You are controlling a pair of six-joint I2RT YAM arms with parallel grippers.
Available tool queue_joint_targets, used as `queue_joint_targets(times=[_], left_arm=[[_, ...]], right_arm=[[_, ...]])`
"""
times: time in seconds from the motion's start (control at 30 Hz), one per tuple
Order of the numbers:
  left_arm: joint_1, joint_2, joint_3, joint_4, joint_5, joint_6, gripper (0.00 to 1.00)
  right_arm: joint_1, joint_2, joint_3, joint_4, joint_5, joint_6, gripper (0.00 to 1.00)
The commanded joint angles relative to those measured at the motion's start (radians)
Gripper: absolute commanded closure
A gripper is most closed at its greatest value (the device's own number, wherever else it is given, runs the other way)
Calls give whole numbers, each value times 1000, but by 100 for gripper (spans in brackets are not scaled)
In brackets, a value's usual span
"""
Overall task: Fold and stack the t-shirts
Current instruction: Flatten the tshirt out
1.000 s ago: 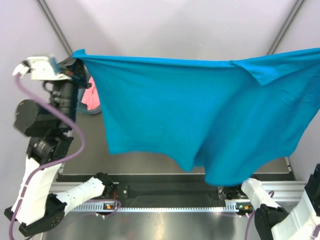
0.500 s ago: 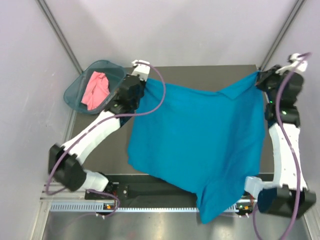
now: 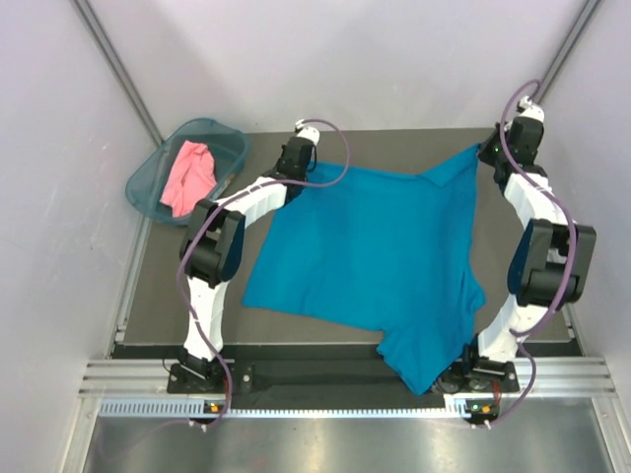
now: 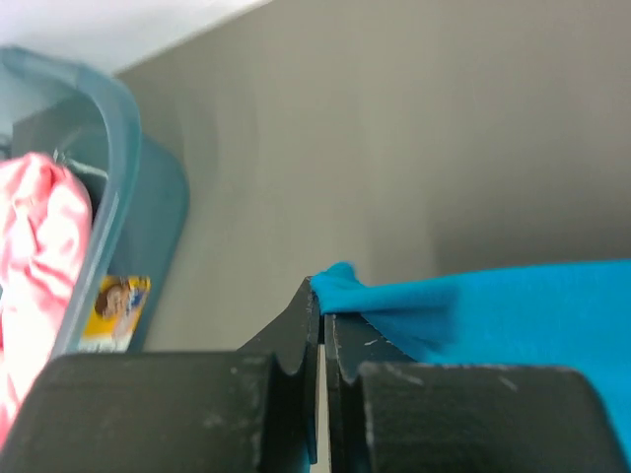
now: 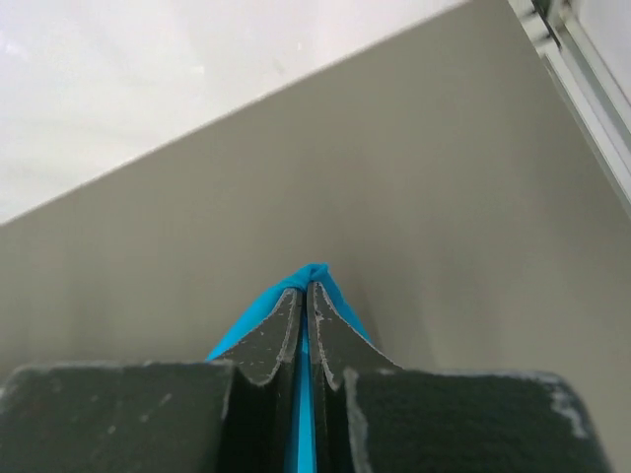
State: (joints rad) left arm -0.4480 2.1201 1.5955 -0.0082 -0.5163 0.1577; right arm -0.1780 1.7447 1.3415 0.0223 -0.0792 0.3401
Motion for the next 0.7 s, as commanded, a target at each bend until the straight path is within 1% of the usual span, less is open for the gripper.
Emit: queue_joint_targets(times=[0.0,0.13,0.2,0.27,0.4,0.6,0.67], left_arm=[[40,37,136,27,-42,5,100],[80,106,204,16,-47,-4,100],[92,123,216,17,-44,-4,100],[111,133,225,13,-41,-6,100],[123,140,222,13,-25,5,100],[123,133,205,13,-4,11,100],[123,133,208,-19,-11,6,100]], right_arm=[[-11,90,183,81,-16,-13,100],[-2,215,318,6,-27,-12,100],[9,240,385,-59,-11,-19,100],[14,269,416,-77,-16,-18,100],[35,311,513,-166,-30,-21,100],[67,286,504,-235,-21,-12,100],[72,257,487,-263,-18,3,100]])
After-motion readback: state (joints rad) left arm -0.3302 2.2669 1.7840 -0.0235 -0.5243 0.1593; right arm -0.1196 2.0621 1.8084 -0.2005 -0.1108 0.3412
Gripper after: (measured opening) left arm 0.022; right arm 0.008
